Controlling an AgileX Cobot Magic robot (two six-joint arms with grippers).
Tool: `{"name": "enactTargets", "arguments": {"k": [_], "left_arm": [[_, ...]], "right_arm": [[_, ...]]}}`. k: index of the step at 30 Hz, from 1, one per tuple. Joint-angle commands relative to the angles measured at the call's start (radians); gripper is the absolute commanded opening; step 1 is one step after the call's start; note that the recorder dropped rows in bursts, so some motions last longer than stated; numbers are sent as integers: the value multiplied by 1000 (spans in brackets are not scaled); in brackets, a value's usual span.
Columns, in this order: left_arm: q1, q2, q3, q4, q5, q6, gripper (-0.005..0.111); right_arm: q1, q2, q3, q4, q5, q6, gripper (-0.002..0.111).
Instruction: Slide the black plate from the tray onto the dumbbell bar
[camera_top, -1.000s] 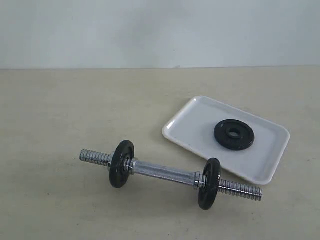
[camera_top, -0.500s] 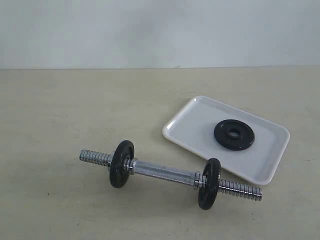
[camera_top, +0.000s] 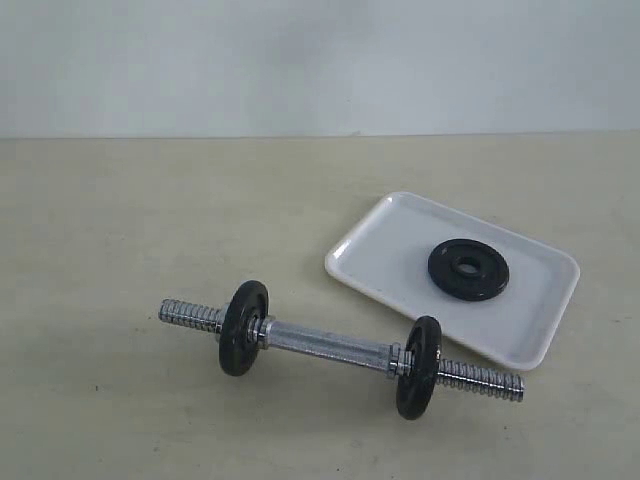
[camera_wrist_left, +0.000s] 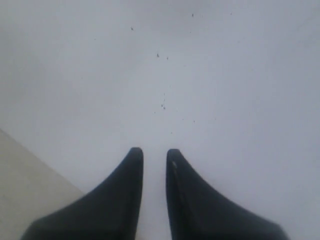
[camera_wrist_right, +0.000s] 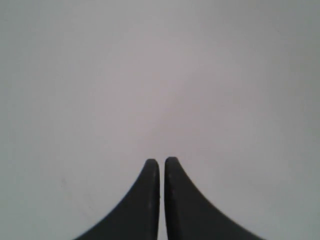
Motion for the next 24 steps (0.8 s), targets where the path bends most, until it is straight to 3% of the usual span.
{"name": "enactTargets", "arguments": {"k": [1, 3, 6, 9, 13, 17, 20, 24], "left_arm": [[3, -1, 0, -17, -37, -89, 17], [3, -1, -29, -4, 25, -235, 17], [1, -1, -145, 144, 166, -269, 17], [-9, -1, -297, 335, 305, -207, 17], [-17, -1, -494, 368, 397, -28, 17], [-17, -1, -649, 278, 534, 208, 17], [-17, 54, -725, 110, 681, 427, 17], [-17, 211, -785, -138, 843, 686, 17]], "right_arm": [[0, -2, -1, -77, -54, 61, 0], [0, -2, -1, -247, -120, 66, 0], [0, -2, -99, -598, -74, 94, 0], [0, -2, -257, -925, 183, 248, 0], [0, 9, -440, -1223, 453, 496, 0], [0, 83, -541, -1334, 479, 559, 0], [0, 155, -572, -1401, 438, 622, 0], [0, 280, -574, -1700, 324, 935, 0]]}}
